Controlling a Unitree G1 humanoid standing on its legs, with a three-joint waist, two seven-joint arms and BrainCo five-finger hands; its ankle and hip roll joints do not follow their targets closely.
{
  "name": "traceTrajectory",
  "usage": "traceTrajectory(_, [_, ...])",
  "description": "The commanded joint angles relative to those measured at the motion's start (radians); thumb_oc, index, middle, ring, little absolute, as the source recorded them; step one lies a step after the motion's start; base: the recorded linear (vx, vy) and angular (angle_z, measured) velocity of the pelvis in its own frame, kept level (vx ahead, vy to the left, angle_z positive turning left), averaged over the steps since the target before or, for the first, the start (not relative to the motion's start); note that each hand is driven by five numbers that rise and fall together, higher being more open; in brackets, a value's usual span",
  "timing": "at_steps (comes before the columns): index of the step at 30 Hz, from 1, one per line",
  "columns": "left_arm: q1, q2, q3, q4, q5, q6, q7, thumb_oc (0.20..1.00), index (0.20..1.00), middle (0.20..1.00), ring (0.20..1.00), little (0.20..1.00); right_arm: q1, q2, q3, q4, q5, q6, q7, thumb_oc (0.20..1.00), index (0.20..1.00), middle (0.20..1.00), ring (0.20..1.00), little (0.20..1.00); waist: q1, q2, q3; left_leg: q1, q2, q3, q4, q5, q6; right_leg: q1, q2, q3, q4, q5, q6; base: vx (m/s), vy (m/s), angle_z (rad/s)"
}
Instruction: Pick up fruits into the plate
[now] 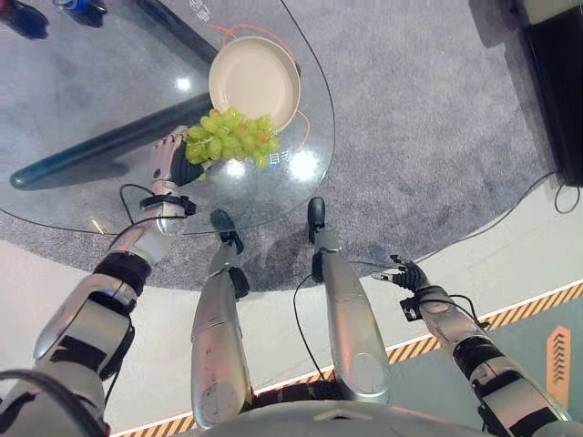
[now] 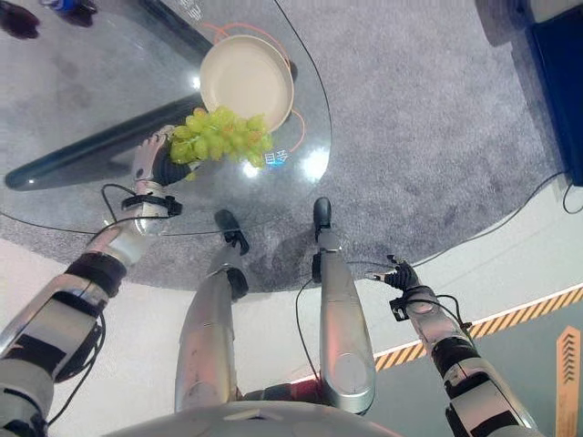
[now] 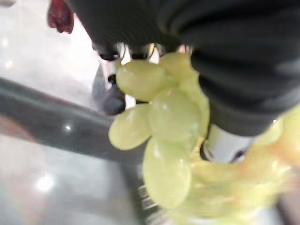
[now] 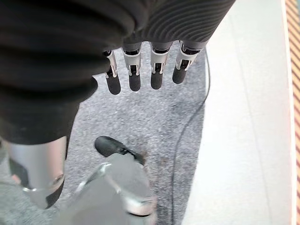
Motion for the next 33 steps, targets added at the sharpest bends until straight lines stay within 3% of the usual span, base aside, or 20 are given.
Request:
traceTrajectory(1, [0.026, -0.031, 0.095, -0.102, -0.129, -0.115, -0.003, 0.200, 0.200, 0.200, 0.200, 0.200, 0.096, -0.028, -0.043, -0.011, -0.025, 0.030, -0.016, 1.000, 1.000, 1.000, 1.000, 1.000, 0.023, 0.029, -0.024, 0.000, -0.044, -0.078, 0.072, -0.121, -0.013, 0.022, 0.024, -0.065, -0.020, 0.017, -0.001, 0.02, -0.017, 0.07])
traceTrajectory(6, [0.060, -0.062, 0.143, -0.234, -0.240, -0.187, -0.037, 0.200, 0.200, 0.200, 0.200, 0.200, 0.096, -0.013, -0.048, 0.022, -0.029, 0.028, -0.012, 1.000, 1.000, 1.000, 1.000, 1.000, 0.039, 0.024, -0.024, 0.028, -0.046, -0.085, 0.053, -0.111, -0.010, 0.060, 0.021, -0.077, -0.036, 0.017, -0.007, 0.01, -0.022, 0.05])
traceTrajectory(17, [0.063, -0.083, 0.184, -0.419, -0.311, -0.236, -0.059, 0.200, 0.200, 0.200, 0.200, 0.200, 0.106, 0.015, -0.036, 0.060, -0.033, -0.001, -0.014, 1.000, 1.000, 1.000, 1.000, 1.000, 0.054, 0.009, -0.024, 0.085, -0.038, -0.092, 0.021, -0.103, -0.008, 0.127, 0.026, -0.089, -0.060, 0.014, -0.010, 0.00, -0.025, 0.03])
traceTrajectory(21, [0.080, -0.078, 0.197, -0.516, -0.310, -0.222, -0.109, 0.200, 0.200, 0.200, 0.200, 0.200, 0.113, 0.011, -0.043, 0.003, -0.039, -0.060, -0.042, 1.000, 1.000, 1.000, 1.000, 1.000, 0.062, 0.018, -0.024, 0.142, -0.035, -0.094, -0.002, -0.102, -0.010, 0.187, 0.024, -0.095, -0.077, 0.004, -0.011, 0.02, 0.002, 0.06])
traceTrajectory(26, [0.133, -0.042, 0.209, -0.607, -0.265, -0.155, -0.166, 0.200, 0.200, 0.200, 0.200, 0.200, 0.145, -0.027, -0.078, -0.258, -0.079, -0.084, -0.060, 1.000, 1.000, 1.000, 1.000, 1.000, 0.057, 0.037, -0.043, 0.250, -0.026, -0.085, -0.049, -0.090, -0.018, 0.291, 0.011, -0.103, -0.110, -0.002, -0.004, 0.04, 0.058, 0.01])
traceTrajectory(30, [0.230, -0.010, 0.249, -0.662, -0.250, -0.119, -0.215, 0.200, 0.200, 0.200, 0.200, 0.200, 0.180, -0.058, -0.140, -0.459, -0.118, -0.115, -0.009, 1.000, 1.000, 1.000, 1.000, 1.000, 0.054, 0.050, -0.104, 0.334, -0.017, -0.082, -0.081, -0.087, -0.026, 0.382, -0.009, -0.113, -0.150, -0.003, 0.004, 0.09, 0.058, 0.01])
traceTrajectory(33, [0.313, 0.018, 0.292, -0.678, -0.229, -0.084, -0.298, 0.200, 0.200, 0.200, 0.200, 0.200, 0.186, -0.098, -0.190, -0.620, -0.124, -0.128, 0.103, 1.000, 1.000, 1.000, 1.000, 1.000, 0.056, 0.058, -0.171, 0.414, -0.006, -0.077, -0.126, -0.070, -0.035, 0.469, -0.019, -0.118, -0.198, 0.007, 0.012, 0.16, 0.043, 0.03])
